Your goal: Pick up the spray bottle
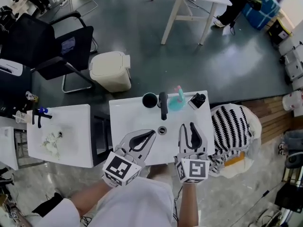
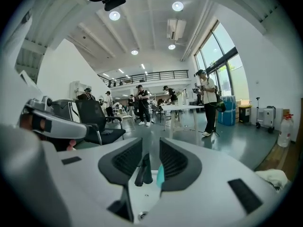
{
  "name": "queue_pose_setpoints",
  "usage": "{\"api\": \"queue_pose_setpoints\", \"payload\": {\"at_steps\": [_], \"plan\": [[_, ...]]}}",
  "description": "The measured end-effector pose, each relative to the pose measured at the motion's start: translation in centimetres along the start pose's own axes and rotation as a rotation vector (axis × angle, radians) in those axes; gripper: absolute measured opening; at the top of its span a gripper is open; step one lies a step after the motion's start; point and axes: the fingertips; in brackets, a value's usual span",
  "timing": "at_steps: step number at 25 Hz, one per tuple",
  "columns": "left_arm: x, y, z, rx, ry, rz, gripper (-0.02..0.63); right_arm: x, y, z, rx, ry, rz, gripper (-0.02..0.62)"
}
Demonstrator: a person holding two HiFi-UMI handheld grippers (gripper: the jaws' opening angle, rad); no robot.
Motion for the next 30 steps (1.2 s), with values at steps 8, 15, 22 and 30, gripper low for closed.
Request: {"api": "queue_pose_setpoints", "payload": {"at_steps": [8, 15, 22, 30], "plan": [[2.3, -0.1, -1.8, -0.007, 0.024, -0.004, 0.006, 4.7, -0.8, 1.8, -0.039, 0.03, -0.006, 0.114], [4.1, -0.3, -2.7, -0.013, 0.037, -0.013, 0.006, 8.4, -2.3, 2.7, -0.071, 0.074, -0.028, 0.141], [5.4, -0.7, -3.4, -0.02, 0.047, -0.022, 0.006, 11.7, -5.0, 3.4, -0.083, 0.102, -0.075, 0.16], [5.7, -0.9, -4.0, -0.024, 0.053, -0.03, 0.006, 14.4, -8.3, 3.6, -0.089, 0.129, -0.143, 0.167]]}}
Point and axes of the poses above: the fingertips, and each gripper's own axes: x forward along the fingers, z to its right, y out of its top, and after that the axes turned 6 degrees about -x, right-handed
